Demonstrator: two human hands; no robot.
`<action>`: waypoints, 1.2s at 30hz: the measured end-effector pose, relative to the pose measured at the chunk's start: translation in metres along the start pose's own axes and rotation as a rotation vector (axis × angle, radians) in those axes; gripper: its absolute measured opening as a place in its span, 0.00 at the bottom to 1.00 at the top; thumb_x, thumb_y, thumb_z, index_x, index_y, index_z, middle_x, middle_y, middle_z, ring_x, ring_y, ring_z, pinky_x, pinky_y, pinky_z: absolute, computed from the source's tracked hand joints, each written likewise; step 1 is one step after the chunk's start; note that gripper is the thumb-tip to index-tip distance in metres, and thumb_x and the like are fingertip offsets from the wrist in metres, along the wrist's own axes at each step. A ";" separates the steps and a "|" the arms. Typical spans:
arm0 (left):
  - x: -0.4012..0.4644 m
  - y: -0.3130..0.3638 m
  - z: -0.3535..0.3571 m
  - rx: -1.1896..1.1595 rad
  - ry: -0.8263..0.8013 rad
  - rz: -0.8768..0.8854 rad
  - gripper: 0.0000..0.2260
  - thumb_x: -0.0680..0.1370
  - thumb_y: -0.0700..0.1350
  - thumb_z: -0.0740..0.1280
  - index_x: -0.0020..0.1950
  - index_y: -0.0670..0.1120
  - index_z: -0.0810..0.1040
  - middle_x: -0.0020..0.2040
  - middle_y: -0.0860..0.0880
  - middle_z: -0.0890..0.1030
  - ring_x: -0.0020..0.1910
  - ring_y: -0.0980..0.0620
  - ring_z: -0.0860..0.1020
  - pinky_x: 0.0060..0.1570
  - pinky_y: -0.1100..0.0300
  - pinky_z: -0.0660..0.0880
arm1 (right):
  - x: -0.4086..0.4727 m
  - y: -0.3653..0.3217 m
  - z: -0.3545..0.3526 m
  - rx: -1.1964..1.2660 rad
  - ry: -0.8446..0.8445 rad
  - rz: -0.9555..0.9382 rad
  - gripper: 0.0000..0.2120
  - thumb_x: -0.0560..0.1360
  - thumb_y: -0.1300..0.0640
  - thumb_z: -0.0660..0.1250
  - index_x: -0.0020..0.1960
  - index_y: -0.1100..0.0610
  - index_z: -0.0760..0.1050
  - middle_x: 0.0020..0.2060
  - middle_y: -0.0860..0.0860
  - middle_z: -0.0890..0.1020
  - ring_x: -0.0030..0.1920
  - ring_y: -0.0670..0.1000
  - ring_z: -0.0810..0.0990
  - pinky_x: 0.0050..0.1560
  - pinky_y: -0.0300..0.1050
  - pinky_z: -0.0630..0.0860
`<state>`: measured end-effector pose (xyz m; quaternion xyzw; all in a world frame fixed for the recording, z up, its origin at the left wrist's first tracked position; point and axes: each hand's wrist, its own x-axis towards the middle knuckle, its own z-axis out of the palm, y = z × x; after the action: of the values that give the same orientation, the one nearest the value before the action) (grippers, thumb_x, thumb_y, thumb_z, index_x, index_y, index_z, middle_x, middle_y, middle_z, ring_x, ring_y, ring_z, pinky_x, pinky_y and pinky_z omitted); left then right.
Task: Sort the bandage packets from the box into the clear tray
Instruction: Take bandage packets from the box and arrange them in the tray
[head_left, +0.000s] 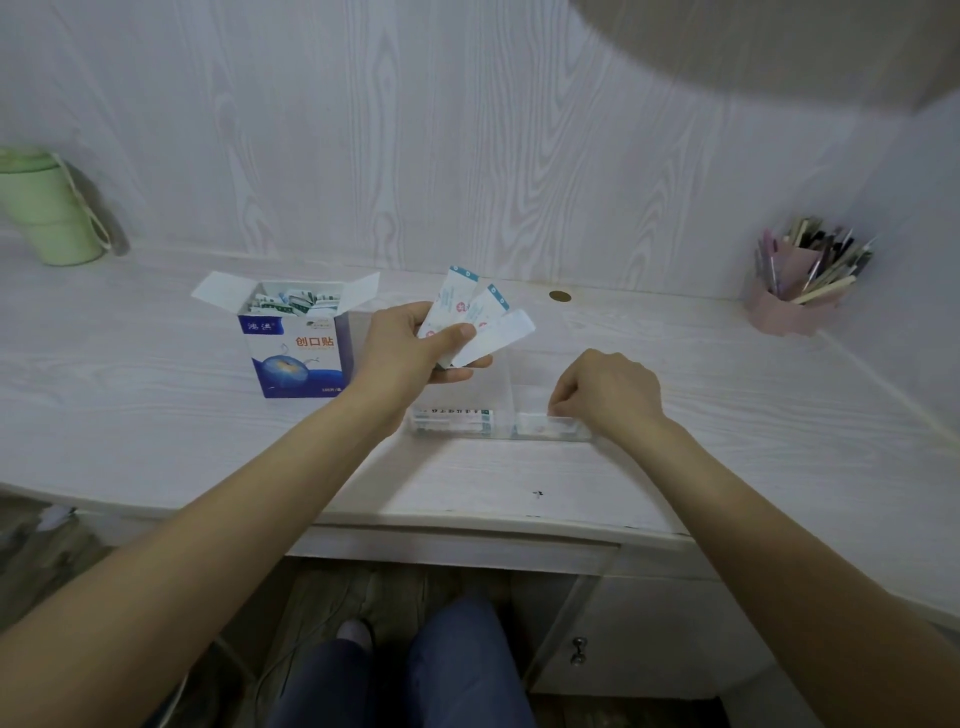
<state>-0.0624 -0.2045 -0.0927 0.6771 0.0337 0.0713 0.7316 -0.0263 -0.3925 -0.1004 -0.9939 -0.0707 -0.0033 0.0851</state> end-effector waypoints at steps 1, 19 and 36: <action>0.000 0.000 0.000 -0.004 -0.001 -0.003 0.12 0.77 0.38 0.67 0.59 0.47 0.74 0.47 0.51 0.81 0.38 0.50 0.84 0.34 0.63 0.80 | 0.001 0.000 0.000 0.001 -0.007 -0.009 0.08 0.71 0.60 0.69 0.41 0.48 0.83 0.38 0.46 0.84 0.36 0.48 0.77 0.28 0.37 0.64; -0.010 0.006 -0.025 0.083 0.019 0.043 0.06 0.76 0.38 0.68 0.53 0.45 0.77 0.37 0.50 0.82 0.33 0.52 0.83 0.38 0.60 0.81 | -0.008 -0.040 -0.016 1.582 -0.272 0.157 0.05 0.76 0.58 0.68 0.44 0.61 0.78 0.31 0.51 0.83 0.28 0.43 0.79 0.32 0.32 0.75; -0.012 0.009 -0.049 0.051 0.094 0.026 0.06 0.78 0.38 0.66 0.54 0.44 0.75 0.41 0.49 0.83 0.32 0.54 0.83 0.35 0.64 0.80 | 0.006 -0.065 0.024 0.641 0.078 -0.123 0.02 0.69 0.63 0.74 0.39 0.59 0.81 0.30 0.46 0.77 0.33 0.41 0.73 0.33 0.26 0.69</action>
<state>-0.0819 -0.1569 -0.0880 0.6919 0.0611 0.1119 0.7106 -0.0293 -0.3241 -0.1130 -0.9094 -0.1246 -0.0239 0.3960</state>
